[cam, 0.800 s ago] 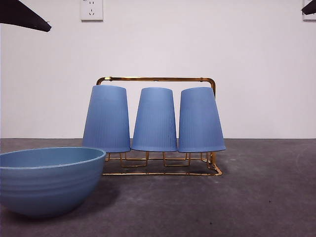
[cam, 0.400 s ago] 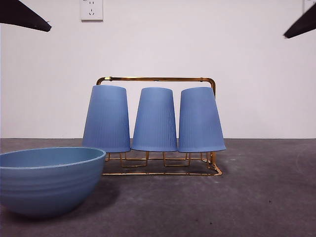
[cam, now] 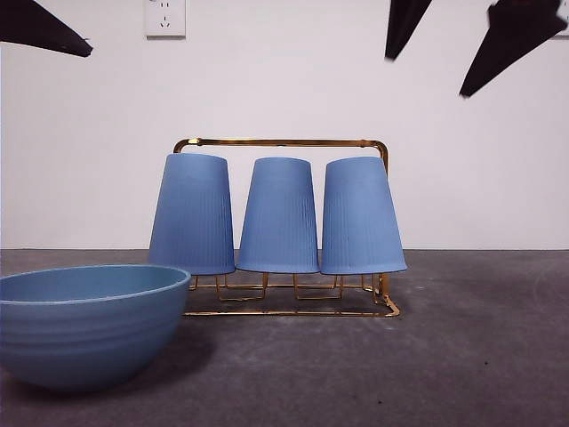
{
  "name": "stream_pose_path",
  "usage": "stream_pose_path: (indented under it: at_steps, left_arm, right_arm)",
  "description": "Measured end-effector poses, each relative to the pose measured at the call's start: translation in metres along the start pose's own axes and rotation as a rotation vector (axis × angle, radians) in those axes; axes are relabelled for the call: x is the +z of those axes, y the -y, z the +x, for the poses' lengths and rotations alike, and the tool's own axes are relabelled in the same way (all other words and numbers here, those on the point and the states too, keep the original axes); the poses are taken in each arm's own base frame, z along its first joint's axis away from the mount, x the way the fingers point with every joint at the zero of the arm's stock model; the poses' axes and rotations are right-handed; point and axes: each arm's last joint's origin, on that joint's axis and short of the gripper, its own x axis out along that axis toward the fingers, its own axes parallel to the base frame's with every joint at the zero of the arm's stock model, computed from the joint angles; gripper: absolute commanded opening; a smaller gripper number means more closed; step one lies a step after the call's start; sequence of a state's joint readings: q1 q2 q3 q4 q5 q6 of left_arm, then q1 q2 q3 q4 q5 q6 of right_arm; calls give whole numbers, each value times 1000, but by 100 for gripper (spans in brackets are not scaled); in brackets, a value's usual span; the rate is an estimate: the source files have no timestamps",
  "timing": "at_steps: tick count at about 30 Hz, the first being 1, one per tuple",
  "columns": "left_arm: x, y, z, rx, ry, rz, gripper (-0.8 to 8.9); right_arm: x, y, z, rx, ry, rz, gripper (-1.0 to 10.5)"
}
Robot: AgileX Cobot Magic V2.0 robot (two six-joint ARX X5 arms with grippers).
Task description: Right arm lift cup from the cupboard, then place it on the right of the bowl
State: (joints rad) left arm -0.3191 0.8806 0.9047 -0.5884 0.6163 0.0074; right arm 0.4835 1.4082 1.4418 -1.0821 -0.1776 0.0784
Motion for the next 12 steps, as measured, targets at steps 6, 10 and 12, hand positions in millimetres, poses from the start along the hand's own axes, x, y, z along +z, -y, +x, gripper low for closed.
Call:
stream_pose_path:
  at_steps: [6,10,12]
  left_arm:
    - [0,0,0,0,0,0,562]
    - [0,0,0,0,0,1,562]
    - [0,0,0,0,0,1,562]
  right_arm:
    - [44,-14,38,-82,-106,-41,495]
    - [66,-19,56,-103,-133,-48,495]
    - [74,-19,67,-105,-146,-47,495]
